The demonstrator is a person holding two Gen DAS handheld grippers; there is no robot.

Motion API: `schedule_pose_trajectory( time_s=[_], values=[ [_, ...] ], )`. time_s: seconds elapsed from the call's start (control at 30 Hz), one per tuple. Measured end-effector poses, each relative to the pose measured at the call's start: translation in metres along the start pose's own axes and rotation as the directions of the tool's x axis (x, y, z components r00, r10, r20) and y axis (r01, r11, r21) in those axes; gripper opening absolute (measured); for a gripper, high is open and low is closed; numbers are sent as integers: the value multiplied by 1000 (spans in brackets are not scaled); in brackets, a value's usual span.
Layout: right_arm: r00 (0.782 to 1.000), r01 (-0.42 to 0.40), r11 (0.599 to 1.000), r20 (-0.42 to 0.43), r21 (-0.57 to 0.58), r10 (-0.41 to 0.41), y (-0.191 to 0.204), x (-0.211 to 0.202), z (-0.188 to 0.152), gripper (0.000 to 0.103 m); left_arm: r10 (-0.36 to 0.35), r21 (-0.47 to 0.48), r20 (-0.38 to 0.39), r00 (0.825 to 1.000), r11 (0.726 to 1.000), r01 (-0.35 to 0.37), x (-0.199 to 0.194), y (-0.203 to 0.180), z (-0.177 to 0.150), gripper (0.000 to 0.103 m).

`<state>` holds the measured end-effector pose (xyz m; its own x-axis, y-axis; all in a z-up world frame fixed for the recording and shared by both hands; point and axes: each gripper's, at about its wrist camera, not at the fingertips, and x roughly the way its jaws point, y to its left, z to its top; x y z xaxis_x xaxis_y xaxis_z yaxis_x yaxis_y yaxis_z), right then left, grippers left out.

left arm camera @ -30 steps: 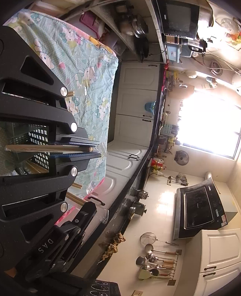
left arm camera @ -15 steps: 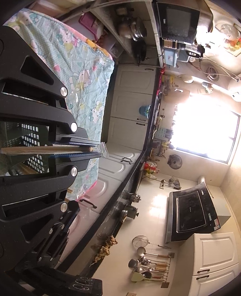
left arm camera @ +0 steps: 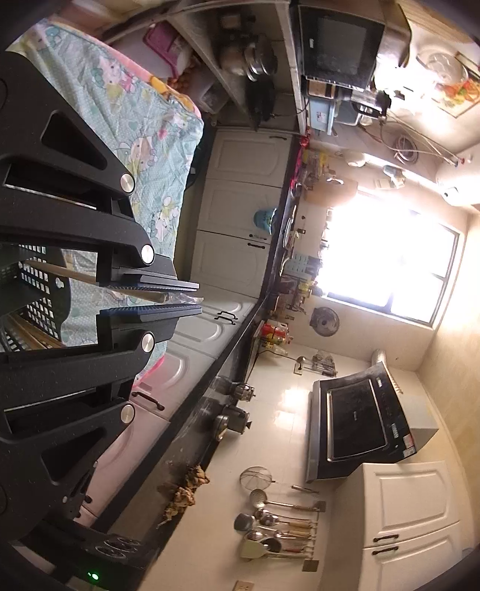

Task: Organize utensils
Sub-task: 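Open the left tool to release the chopsticks and withdraw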

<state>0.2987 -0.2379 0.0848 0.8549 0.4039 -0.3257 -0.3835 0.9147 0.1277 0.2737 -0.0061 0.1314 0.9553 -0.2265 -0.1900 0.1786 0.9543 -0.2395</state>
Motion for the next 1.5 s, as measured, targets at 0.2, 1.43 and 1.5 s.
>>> schedule_pose_trajectory(
  time_s=[0.2,1.43,1.5],
  values=[
    [998,18,1000,-53,11,-17,-5,6,-8,8,-1,2,-59,998,1000,1,10,0,-19,3],
    [984,37,998,-176,53,-27,-16,-51,-51,64,34,-97,-250,968,993,-60,-57,40,-68,92],
    [984,30,998,-178,50,-21,-12,-56,-54,64,37,-97,-255,966,993,-64,-62,41,-71,92]
  ],
)
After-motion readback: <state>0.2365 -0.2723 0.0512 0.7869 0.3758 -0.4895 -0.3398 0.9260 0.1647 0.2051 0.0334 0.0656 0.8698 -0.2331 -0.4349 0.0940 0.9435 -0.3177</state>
